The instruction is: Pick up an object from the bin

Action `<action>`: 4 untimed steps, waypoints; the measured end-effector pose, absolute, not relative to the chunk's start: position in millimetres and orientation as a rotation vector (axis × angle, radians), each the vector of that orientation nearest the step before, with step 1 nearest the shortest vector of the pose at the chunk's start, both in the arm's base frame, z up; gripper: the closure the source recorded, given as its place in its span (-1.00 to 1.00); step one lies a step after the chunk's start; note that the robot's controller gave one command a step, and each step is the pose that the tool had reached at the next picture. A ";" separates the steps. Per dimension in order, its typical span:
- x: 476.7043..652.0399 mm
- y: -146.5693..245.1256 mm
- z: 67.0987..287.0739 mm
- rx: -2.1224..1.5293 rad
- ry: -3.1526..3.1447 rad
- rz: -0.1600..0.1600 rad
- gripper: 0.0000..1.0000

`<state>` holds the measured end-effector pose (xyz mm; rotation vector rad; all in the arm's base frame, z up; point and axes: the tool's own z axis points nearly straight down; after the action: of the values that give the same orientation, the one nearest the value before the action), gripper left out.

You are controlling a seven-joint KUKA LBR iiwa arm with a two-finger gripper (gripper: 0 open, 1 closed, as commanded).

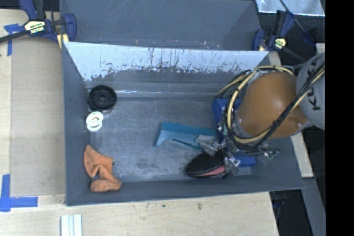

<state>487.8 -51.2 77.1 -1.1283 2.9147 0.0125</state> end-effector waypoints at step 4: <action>485.6 -55.6 112.8 -1.123 2.932 0.001 1.00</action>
Offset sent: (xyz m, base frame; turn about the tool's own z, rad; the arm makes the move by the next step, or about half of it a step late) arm 0.0001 0.0001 0.0971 0.0000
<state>485.6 -55.6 112.8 -1.1232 2.9323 0.0011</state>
